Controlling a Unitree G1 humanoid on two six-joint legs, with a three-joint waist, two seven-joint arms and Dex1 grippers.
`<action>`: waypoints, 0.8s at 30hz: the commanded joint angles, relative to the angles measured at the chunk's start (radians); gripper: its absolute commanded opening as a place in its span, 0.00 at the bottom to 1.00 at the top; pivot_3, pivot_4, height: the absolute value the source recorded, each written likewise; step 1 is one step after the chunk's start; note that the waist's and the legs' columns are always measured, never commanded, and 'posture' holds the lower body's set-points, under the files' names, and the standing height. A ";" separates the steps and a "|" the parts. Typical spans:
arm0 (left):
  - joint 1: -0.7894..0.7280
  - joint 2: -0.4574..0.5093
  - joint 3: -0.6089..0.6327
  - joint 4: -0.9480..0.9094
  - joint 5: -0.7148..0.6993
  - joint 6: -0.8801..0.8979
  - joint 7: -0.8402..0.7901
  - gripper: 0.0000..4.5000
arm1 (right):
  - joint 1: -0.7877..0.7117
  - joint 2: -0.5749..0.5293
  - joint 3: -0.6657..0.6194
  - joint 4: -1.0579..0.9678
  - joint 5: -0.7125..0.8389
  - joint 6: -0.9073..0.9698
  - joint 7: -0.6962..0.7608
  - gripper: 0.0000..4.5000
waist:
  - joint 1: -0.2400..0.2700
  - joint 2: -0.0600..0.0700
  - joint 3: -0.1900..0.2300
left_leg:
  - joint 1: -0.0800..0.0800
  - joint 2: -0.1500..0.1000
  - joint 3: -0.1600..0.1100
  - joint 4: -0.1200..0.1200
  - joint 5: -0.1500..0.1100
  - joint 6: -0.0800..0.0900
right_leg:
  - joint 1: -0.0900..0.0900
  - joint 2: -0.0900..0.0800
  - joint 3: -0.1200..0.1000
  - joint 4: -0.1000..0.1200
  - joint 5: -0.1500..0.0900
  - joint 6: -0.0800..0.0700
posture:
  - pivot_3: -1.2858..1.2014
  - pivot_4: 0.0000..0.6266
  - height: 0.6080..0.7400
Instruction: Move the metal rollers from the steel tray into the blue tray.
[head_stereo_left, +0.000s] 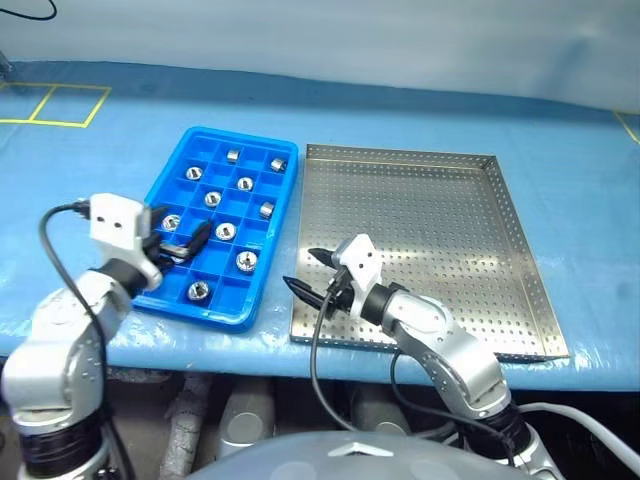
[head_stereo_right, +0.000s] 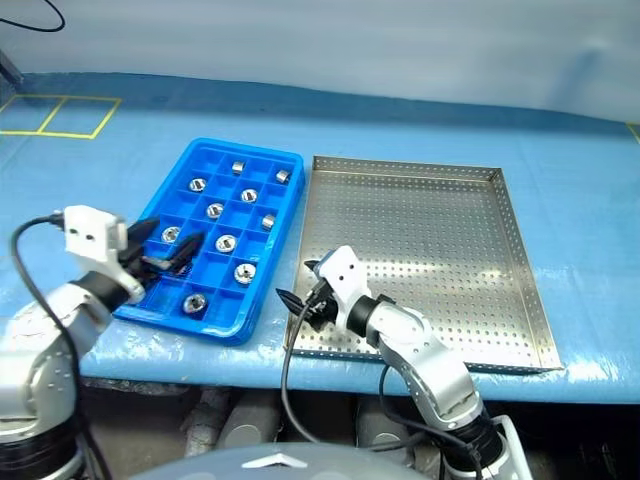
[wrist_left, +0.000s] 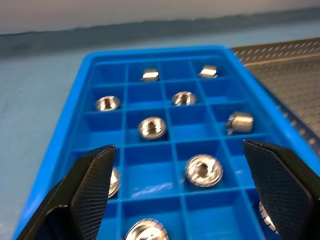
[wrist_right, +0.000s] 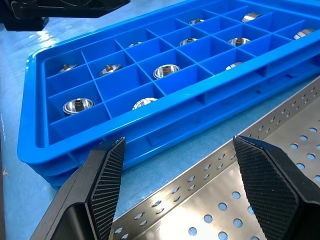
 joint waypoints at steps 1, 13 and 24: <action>-0.010 -0.041 -0.138 -0.032 0.036 -0.106 0.007 0.99 | 0.011 0.007 -0.005 -0.046 0.005 -0.001 -0.010 0.81 | -0.003 0.000 0.000 | 0.000 0.000 0.000 0.000 0.000 0.000 | 0.000 0.000 0.000 0.000 0.000 0.000 | 0.58 0.24 1.00; -0.066 -0.148 -0.343 0.084 0.116 -0.254 0.054 0.99 | 0.077 0.004 -0.049 -0.102 -0.002 0.003 -0.082 0.81 | -0.022 0.000 0.000 | 0.000 0.000 0.000 0.001 0.000 0.000 | 0.000 0.001 0.000 0.000 0.000 0.000 | 0.55 0.24 1.00; -0.137 -0.182 -0.392 0.178 0.118 -0.259 0.038 0.99 | 0.240 -0.105 -0.270 -0.214 -0.014 0.034 -0.143 0.81 | -0.052 0.001 0.000 | 0.000 -0.001 0.000 0.003 0.000 0.001 | 0.001 0.001 0.001 0.000 0.001 0.002 | 0.51 0.24 1.00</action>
